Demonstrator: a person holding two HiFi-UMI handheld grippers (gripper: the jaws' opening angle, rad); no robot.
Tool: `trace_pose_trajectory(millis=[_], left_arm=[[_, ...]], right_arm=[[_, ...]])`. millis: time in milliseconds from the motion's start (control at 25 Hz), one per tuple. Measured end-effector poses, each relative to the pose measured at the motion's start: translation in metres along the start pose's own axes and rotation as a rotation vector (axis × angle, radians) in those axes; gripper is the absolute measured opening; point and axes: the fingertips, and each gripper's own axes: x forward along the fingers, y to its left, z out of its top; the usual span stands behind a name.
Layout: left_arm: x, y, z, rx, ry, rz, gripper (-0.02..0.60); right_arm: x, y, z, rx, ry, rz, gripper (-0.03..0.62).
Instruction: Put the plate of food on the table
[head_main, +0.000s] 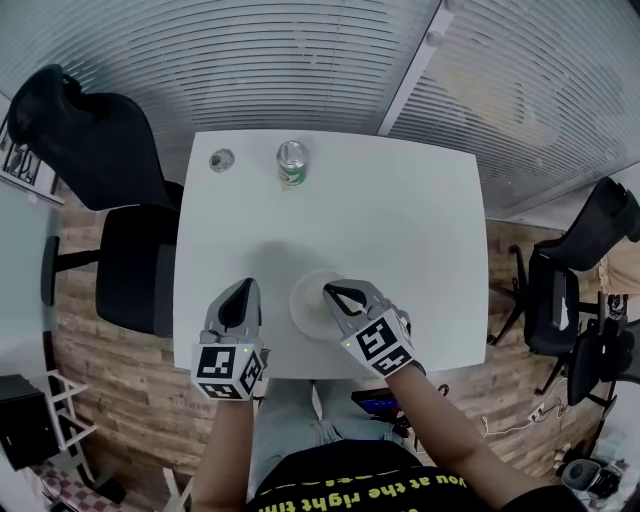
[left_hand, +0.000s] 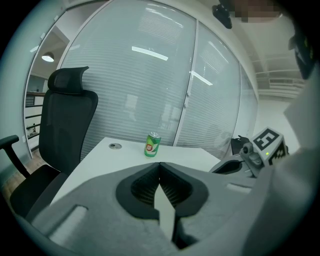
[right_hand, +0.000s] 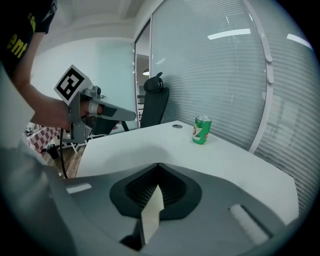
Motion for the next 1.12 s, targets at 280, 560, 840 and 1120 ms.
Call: trace_pose_trajectory(millis=[280,560,840,1120], left_arm=[[0.001,-0.007,0.008,0.019,-0.007,-0.016,0.0],[0.004,-0.021,0.018,0.048,-0.028,-0.046,0.0],[0.007,-0.031,0.035,0.074,-0.057,-0.057,0.001],[0.006,-0.043,0.042,0.093,-0.064,-0.074,0.0]], right_arm=[[-0.014,-0.012,0.008,0.042,-0.037,-0.035,0.008],[-0.03,-0.02,0.017,0.081,-0.073,-0.058,0.008],[-0.053,-0.036,0.027,0.102,-0.123,-0.106,0.008],[-0.081,-0.062,0.033,0.149,-0.173,-0.179,0.008]])
